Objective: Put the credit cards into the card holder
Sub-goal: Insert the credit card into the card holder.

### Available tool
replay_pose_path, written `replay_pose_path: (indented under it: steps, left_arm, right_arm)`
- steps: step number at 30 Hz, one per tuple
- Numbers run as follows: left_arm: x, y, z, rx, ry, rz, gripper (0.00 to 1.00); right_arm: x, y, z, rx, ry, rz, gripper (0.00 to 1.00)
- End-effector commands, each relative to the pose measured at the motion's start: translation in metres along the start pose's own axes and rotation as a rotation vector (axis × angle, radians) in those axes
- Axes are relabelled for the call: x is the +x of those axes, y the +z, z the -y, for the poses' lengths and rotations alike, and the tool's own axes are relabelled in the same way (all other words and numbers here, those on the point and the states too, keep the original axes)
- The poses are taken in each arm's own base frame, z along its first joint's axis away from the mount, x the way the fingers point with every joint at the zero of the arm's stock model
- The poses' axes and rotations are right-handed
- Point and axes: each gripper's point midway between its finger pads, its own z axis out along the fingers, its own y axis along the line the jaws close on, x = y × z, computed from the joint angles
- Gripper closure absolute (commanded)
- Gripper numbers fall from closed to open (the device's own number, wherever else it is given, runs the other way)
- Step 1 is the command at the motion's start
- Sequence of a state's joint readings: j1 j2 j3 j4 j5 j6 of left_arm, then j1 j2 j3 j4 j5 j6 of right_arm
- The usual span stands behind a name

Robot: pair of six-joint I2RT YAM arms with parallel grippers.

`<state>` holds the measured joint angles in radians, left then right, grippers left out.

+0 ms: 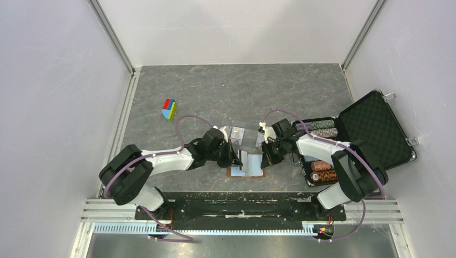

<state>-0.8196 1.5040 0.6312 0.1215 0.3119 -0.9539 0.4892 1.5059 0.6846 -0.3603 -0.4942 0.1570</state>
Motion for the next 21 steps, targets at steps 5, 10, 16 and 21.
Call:
replay_pose_path:
  steps: [5,10,16,21]
  left_arm:
    - [-0.006,0.000,-0.001,-0.011,-0.015,0.035,0.98]
    - [-0.003,0.006,0.001,0.004,-0.015,0.011,0.98]
    - [-0.004,0.007,0.005,0.021,-0.015,0.014,0.98]
    - [-0.007,0.004,0.011,0.040,-0.015,0.027,0.98]
  right_arm:
    - [0.012,0.000,0.015,0.074,-0.003,-0.020,1.00]
    - [0.012,0.000,0.015,0.074,-0.004,-0.019,1.00]
    - [0.013,0.001,0.015,0.072,-0.002,-0.021,1.00]
    - [0.013,0.001,0.015,0.072,-0.001,-0.020,1.00]
